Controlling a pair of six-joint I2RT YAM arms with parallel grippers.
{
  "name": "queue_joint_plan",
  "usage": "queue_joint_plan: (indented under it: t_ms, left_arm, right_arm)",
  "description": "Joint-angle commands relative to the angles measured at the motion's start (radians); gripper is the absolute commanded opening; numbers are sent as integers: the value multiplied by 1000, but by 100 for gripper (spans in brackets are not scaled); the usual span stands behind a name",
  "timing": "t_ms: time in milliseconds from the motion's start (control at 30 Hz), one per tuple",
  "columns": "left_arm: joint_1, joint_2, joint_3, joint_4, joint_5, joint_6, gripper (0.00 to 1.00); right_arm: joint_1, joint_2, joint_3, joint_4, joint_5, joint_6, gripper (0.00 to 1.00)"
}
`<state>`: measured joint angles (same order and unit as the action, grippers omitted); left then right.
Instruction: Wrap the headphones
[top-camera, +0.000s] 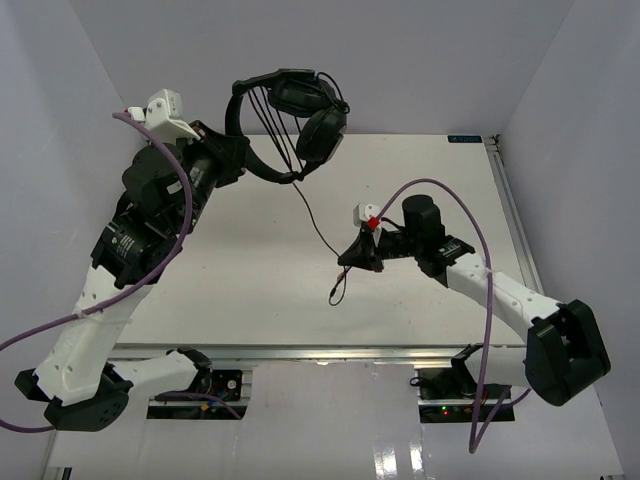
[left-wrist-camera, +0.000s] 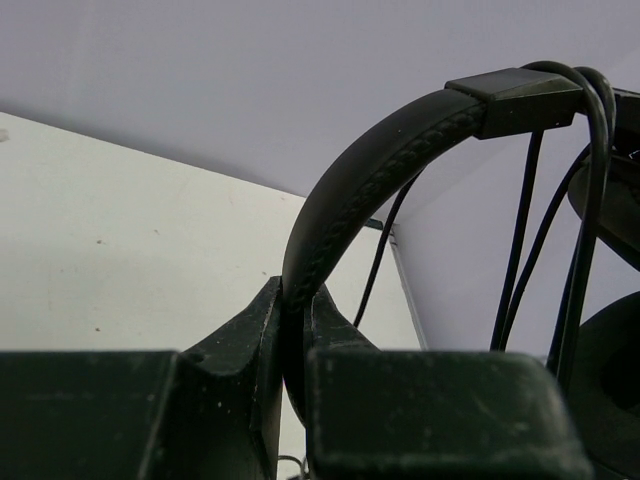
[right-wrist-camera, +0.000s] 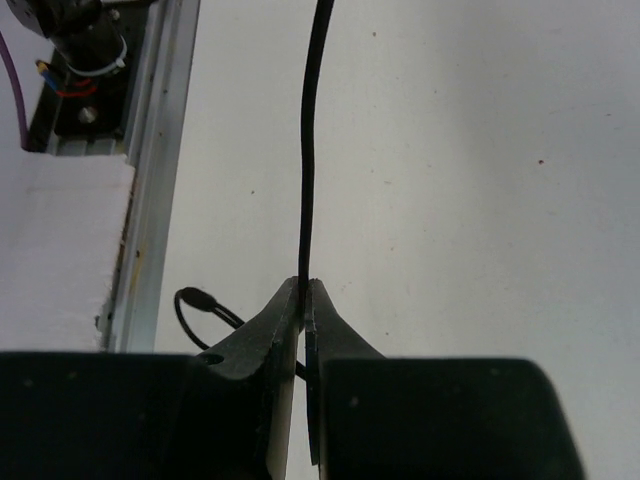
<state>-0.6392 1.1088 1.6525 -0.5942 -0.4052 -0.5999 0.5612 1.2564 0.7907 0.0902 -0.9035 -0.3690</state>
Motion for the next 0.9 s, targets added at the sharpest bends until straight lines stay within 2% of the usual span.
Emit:
queue_joint_plan:
  t_ms: [0,133,200,267,367,433,633,867]
  left_arm:
    - [-5,-11,-8,89,-159,-8,0]
    - [-5,31,8,86,-242,20,0]
    - [-5,50,7,88,-273,30,0]
    - [-5,56,-1,98,-302,47,0]
    - [-5,54,-23,118,-320,59,0]
    - [-4,51,-47,123,-325,58,0]
    - [-2,33,-68,116,-331,64,0]
    - [-1,-8,-71,84,-323,63,0]
  right_arm:
    - [41,-90,144,-366,95,-337,8]
    - [60,-95,315,-644,209,-567,8]
    - [75,-88,471,-826,302,-726,8]
    - [96,-90,585,-921,374,-810,8]
    - [139,-87,691,-1005,456,-855,8]
    - [204,-101,741,-1034,516,-862,8]
    - [391,-197,674,-1027,743,-858,8]
    - [416,-214,659,-976,916,-838,8]
